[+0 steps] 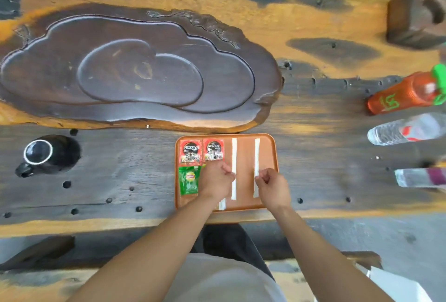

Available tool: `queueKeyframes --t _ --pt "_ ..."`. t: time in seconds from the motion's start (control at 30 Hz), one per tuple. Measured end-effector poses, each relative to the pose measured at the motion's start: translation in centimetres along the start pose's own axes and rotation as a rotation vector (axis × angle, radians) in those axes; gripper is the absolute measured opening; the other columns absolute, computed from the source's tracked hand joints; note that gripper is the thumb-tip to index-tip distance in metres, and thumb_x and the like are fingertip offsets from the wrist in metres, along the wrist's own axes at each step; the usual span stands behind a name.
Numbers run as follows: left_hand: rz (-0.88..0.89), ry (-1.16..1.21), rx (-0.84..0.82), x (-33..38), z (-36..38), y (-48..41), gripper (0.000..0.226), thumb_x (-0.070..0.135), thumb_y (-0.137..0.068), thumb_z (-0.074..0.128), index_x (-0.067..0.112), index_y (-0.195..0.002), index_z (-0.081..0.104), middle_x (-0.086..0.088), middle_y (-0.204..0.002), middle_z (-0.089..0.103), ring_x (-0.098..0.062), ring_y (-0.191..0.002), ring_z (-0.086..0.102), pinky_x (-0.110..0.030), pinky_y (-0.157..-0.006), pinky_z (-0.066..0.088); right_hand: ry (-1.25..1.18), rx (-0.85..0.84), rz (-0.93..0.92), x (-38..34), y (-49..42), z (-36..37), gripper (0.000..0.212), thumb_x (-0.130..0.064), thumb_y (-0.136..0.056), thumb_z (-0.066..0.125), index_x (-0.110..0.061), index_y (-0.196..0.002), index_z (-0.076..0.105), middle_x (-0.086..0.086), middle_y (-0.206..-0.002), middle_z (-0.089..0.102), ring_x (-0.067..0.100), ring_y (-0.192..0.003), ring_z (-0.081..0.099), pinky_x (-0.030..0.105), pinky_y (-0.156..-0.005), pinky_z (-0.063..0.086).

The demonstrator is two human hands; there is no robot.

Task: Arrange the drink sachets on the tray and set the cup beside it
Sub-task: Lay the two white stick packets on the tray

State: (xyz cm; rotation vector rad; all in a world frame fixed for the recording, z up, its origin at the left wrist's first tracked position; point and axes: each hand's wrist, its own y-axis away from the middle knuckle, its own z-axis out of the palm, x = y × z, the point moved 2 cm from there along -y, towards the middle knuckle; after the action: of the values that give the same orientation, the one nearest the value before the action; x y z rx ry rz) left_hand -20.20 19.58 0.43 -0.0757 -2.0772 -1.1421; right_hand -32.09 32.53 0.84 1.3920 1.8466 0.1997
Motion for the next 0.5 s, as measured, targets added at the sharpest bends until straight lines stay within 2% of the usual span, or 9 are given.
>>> queueKeyframes --t 0.07,0.17,0.27,0.37,0.5 --pt "0.006 -0.078 0.021 0.6 1.5 -0.2 0.02 0.013 -0.08 0.075 0.026 -0.07 0.064 0.007 -0.08 0.068 -0.014 -0.081 0.066 -0.022 -0.071 0.046 0.048 -0.039 0.003 1.0 -0.8 -0.4 0.019 -0.009 -0.094 0.059 -0.015 -0.075 0.059 -0.003 -0.076 0.063 0.021 -0.078 0.061 0.029 -0.064 0.043" --pt "-0.016 -0.172 0.046 1.0 3.1 -0.5 0.028 0.012 -0.079 0.073 0.028 -0.063 0.058 0.005 -0.079 0.068 -0.015 -0.083 0.065 -0.023 -0.07 0.043 0.085 -0.085 0.003 1.7 -1.8 -0.4 0.02 -0.01 -0.093 0.062 -0.017 -0.074 0.06 -0.003 -0.088 0.069 0.018 -0.086 0.062 0.029 -0.075 0.049" --pt "-0.045 -0.23 0.069 1.0 3.9 -0.7 0.017 0.01 -0.08 0.072 0.023 -0.071 0.066 -0.001 -0.085 0.073 -0.021 -0.085 0.069 -0.024 -0.068 0.043 0.097 -0.114 -0.007 1.9 -2.4 -0.2 0.014 -0.012 -0.092 0.063 -0.018 -0.08 0.065 -0.001 -0.097 0.071 0.021 -0.091 0.066 0.033 -0.082 0.054" --pt "-0.031 -0.271 0.091 0.9 4.4 -0.7 0.007 0.007 -0.082 0.069 0.014 -0.083 0.072 -0.005 -0.089 0.073 -0.026 -0.085 0.069 -0.027 -0.068 0.049 0.11 -0.108 -0.001 2.0 -2.7 -0.1 0.014 -0.014 -0.091 0.062 -0.022 -0.079 0.064 -0.001 -0.1 0.072 0.022 -0.09 0.066 0.033 -0.081 0.055" --pt "0.004 -0.322 0.109 1.2 5.1 -0.5 0.01 0.003 -0.084 0.065 0.011 -0.081 0.071 -0.007 -0.087 0.071 -0.027 -0.084 0.068 -0.031 -0.069 0.054 0.168 -0.082 0.003 2.1 -2.8 -0.2 0.01 -0.017 -0.091 0.062 -0.02 -0.082 0.066 0.001 -0.097 0.072 0.024 -0.09 0.067 0.034 -0.077 0.056"
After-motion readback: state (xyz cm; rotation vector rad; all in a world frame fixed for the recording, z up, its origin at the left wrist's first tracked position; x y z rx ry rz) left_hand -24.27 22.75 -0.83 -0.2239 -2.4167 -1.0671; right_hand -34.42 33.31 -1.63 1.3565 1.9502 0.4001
